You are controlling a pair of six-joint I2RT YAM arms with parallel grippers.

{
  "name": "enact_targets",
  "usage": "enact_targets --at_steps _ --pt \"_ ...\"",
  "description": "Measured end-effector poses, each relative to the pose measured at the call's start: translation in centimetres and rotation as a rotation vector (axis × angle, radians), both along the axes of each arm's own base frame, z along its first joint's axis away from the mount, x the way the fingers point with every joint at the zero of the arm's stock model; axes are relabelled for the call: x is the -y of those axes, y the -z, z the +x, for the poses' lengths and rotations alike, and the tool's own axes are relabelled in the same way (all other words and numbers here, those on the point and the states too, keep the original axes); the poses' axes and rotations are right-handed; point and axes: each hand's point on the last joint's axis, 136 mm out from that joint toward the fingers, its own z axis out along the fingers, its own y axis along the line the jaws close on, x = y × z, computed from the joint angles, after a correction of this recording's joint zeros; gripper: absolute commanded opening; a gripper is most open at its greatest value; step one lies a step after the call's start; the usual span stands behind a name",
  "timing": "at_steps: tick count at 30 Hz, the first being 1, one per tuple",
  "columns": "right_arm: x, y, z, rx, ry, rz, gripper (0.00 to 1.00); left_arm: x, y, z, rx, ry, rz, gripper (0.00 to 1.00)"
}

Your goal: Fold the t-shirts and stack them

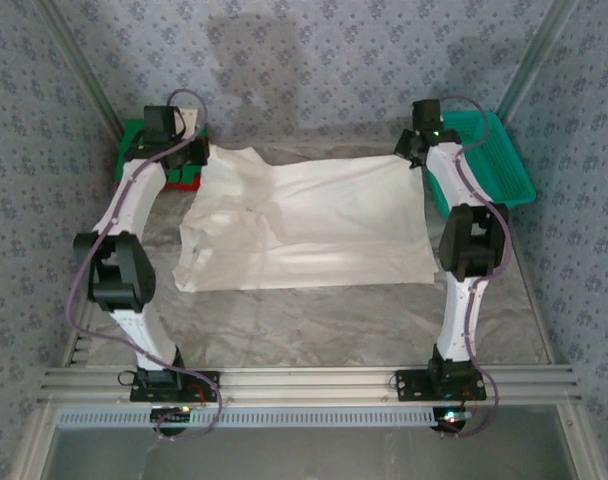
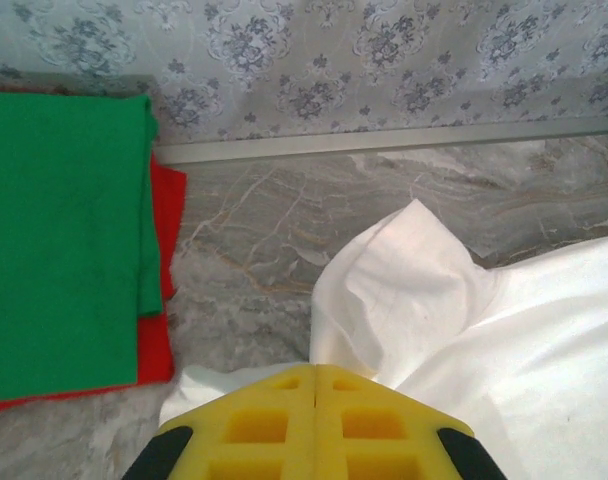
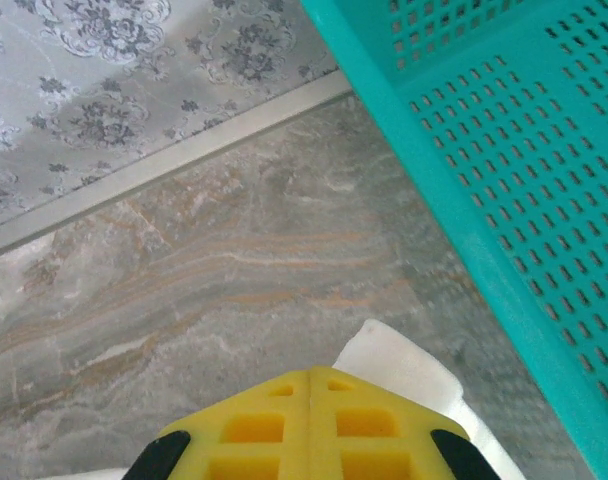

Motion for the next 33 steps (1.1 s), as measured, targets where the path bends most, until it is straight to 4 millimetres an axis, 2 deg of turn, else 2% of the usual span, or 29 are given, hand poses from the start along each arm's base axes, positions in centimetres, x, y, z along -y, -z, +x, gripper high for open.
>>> enact_targets --at_steps 2,6,9,16,19,22,26,31,33 --pt "0.1 0.1 -1.2 -0.007 0.001 0.000 0.00 -0.4 0.3 -1.6 0.008 -0.025 0.008 0.00" --pt "0.1 2.0 -2.8 -0.053 0.005 0.003 0.00 -1.2 2.2 -4.4 -0.012 -0.072 0.019 0.00" --pt "0.0 3.2 -3.4 -0.085 0.005 0.002 0.00 -1.6 3.2 -4.8 -0.031 -0.089 0.032 0.00" --pt "-0.3 2.9 -3.2 -0.072 -0.001 0.002 0.00 -1.8 3.0 -4.5 -0.019 -0.118 0.042 0.00" --pt "-0.3 2.7 -3.8 -0.067 -0.002 0.003 0.00 -1.9 2.7 -4.7 -0.010 -0.137 0.050 0.00" --pt "-0.2 2.5 -5.0 -0.067 0.000 0.004 0.00 -2.2 2.5 -6.0 -0.002 -0.165 0.056 0.00" --pt "-0.2 3.1 -6.4 -0.076 0.007 0.016 0.00 -2.7 3.3 -8.4 -0.020 -0.208 0.053 0.00" --pt "-0.1 5.6 -8.2 -0.133 0.011 0.021 0.00 -3.5 6.2 -10.8 -0.084 -0.258 0.053 0.00" --pt "-0.1 5.9 -8.4 -0.143 0.012 0.023 0.00 -3.6 7.0 -11.4 -0.112 -0.267 0.055 0.00"
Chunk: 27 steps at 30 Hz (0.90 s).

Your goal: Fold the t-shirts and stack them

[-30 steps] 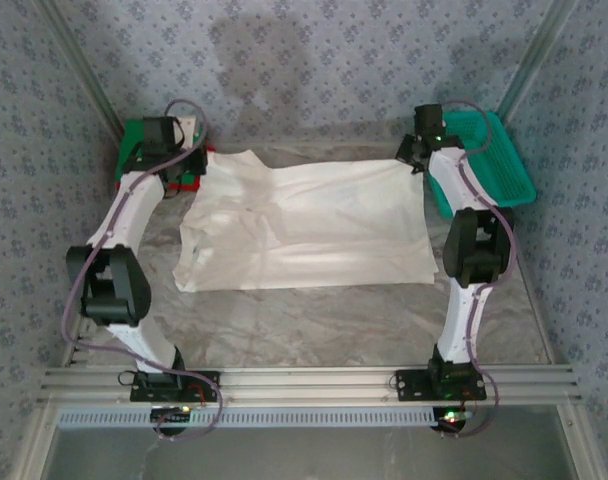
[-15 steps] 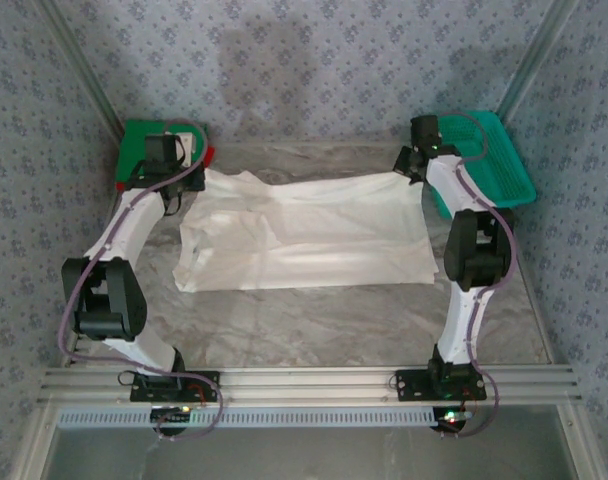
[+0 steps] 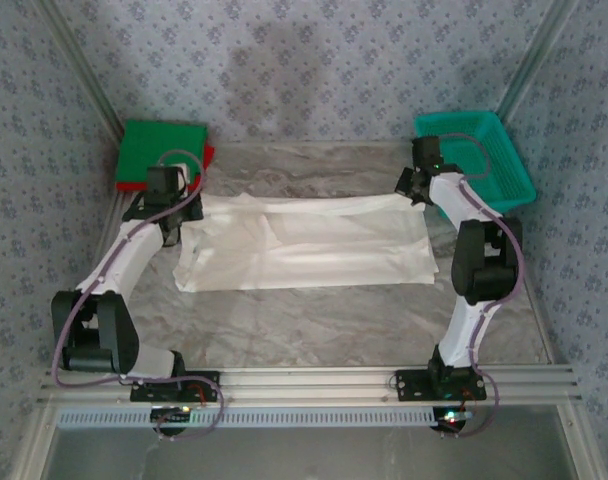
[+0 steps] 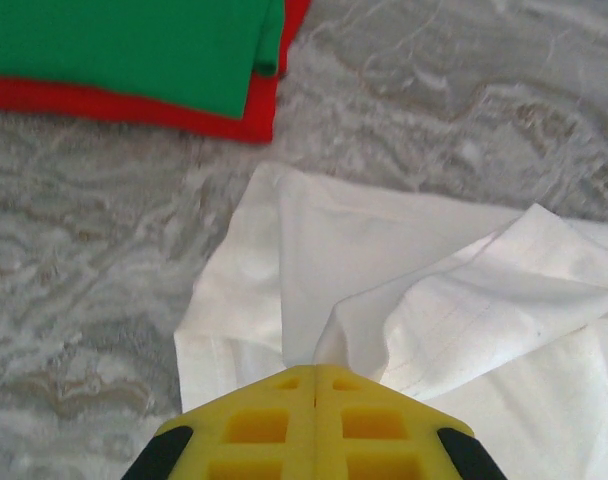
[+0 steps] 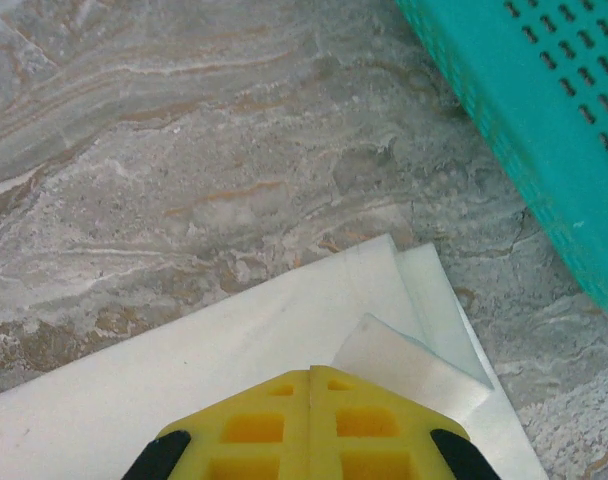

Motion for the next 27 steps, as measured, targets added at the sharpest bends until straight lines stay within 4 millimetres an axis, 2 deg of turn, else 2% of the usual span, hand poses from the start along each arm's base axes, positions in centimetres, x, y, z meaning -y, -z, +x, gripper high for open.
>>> enact_targets --at_steps 3,10,12,15,17,21,24,27 --pt "0.0 -0.5 0.0 0.010 0.000 0.001 0.00 -0.1 0.1 -0.2 -0.005 -0.003 0.002 0.00" --pt "-0.2 -3.3 -0.6 0.071 -0.005 0.006 0.00 -0.1 -0.8 -0.9 0.003 -0.010 -0.007 0.00" --pt "-0.3 -3.4 -1.2 0.072 -0.007 0.007 0.01 -0.1 -0.9 -1.2 0.000 -0.015 -0.011 0.00" --pt "-0.3 -2.2 -2.6 0.040 0.000 0.011 0.06 -0.2 -0.4 -1.9 -0.011 -0.025 -0.022 0.00" --pt "-0.2 -0.9 -3.7 0.008 0.007 0.012 0.17 -0.2 0.5 -2.5 -0.035 -0.031 -0.032 0.14" --pt "0.1 1.2 -6.1 -0.062 0.023 0.012 0.31 0.1 2.8 -4.2 -0.110 -0.040 -0.057 0.41" --pt "0.3 0.8 -7.2 -0.065 0.028 0.005 0.33 0.6 3.3 -5.4 -0.133 -0.031 -0.078 0.42" --pt "0.3 -0.9 -7.1 -0.024 0.025 0.008 0.32 1.4 2.1 -5.5 -0.096 0.005 -0.112 0.46"
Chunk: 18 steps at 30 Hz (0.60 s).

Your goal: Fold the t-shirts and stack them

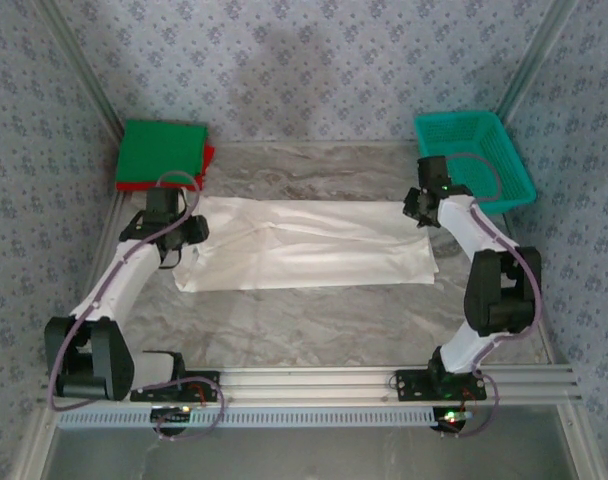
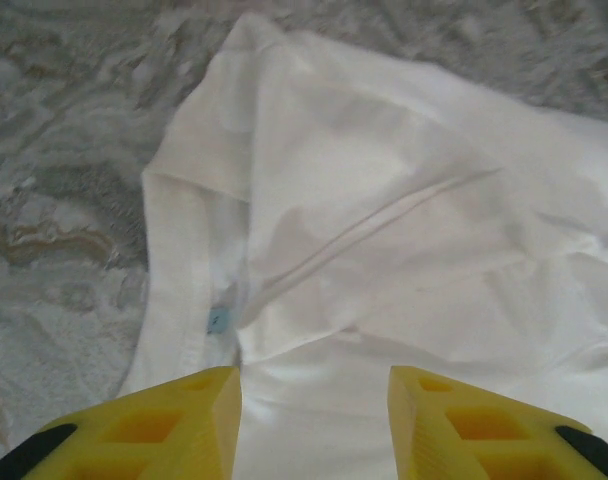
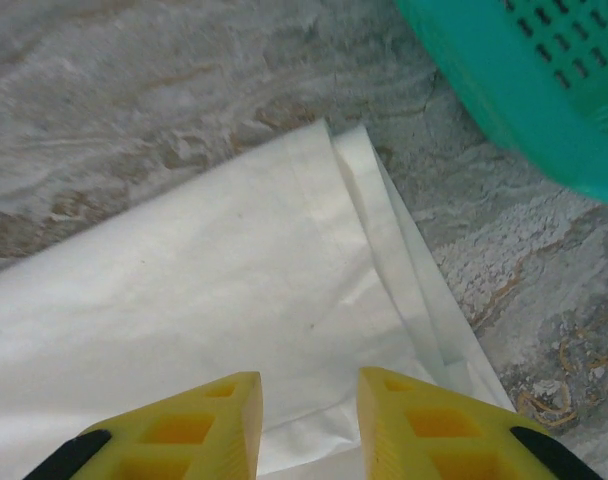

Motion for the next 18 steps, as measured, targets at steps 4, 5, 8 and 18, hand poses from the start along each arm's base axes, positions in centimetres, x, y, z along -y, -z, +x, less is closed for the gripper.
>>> enact_targets --at_steps 4,5,8,18 --pt "-0.9 -1.5 1.4 0.042 -0.027 0.021 0.30 1.8 -0.7 1.4 0.013 0.076 -0.063 0.52" --pt "-1.3 -1.6 1.9 0.047 -0.036 0.028 0.30 2.3 -0.7 2.0 0.007 0.095 -0.078 0.54" --pt "-3.4 -0.8 3.4 0.050 -0.084 0.073 0.30 4.2 0.3 4.7 -0.037 0.164 -0.099 0.58" --pt "-7.3 2.8 3.9 -0.016 -0.169 0.144 0.30 10.9 5.1 9.3 -0.164 0.383 -0.017 0.63"
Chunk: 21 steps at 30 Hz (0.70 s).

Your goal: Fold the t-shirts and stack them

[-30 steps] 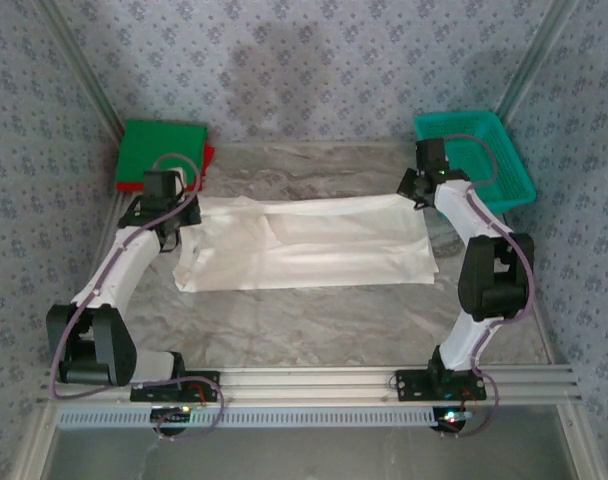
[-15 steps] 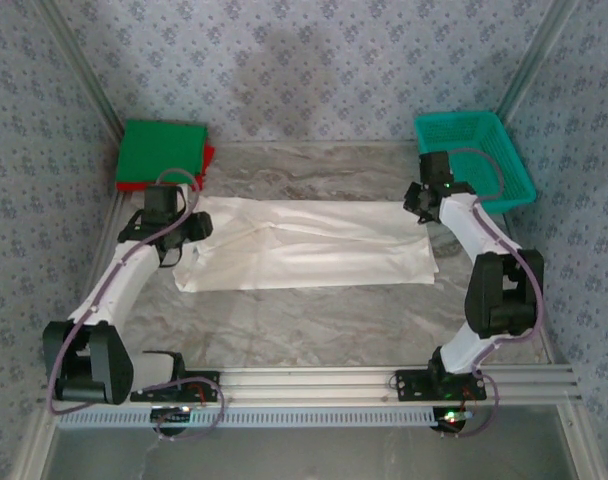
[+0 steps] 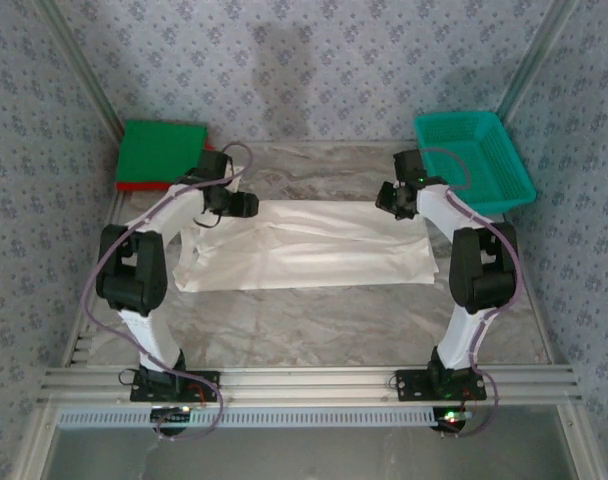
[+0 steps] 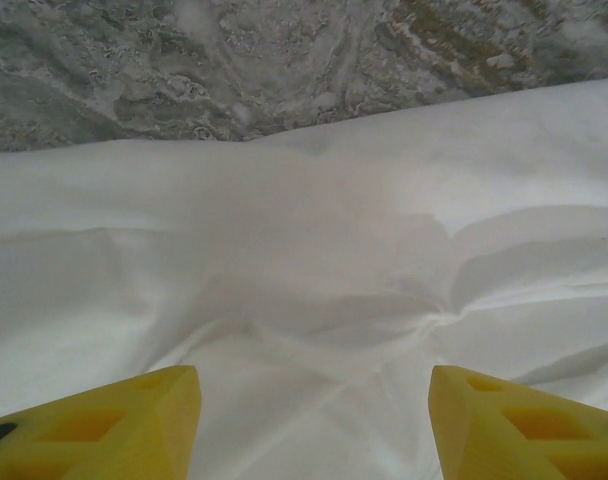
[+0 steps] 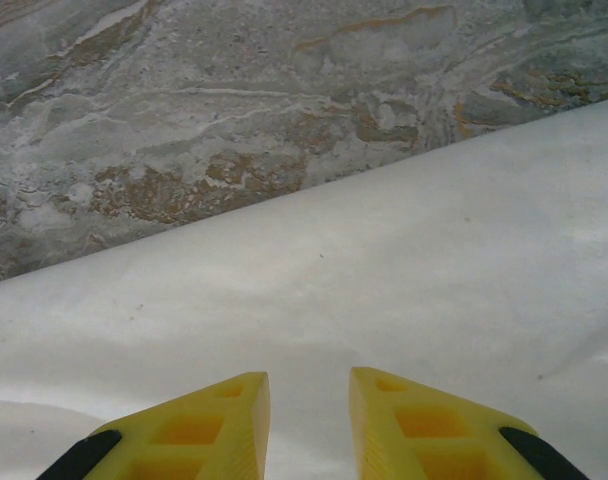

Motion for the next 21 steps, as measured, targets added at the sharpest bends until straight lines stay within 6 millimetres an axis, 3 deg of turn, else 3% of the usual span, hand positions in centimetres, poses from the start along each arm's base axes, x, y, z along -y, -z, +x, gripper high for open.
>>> enact_targets --at_steps 7,16,21 --pt "0.1 0.1 0.0 0.001 0.000 -0.002 0.30 -0.5 3.9 1.7 -0.056 0.003 0.067 0.61" --pt "0.2 0.1 0.0 0.000 0.001 -0.003 0.29 -0.6 5.5 2.4 -0.074 -0.011 0.097 0.07" --pt "0.3 0.2 0.0 0.000 -0.002 -0.005 0.29 -1.1 5.6 1.3 -0.075 -0.061 0.155 0.00"
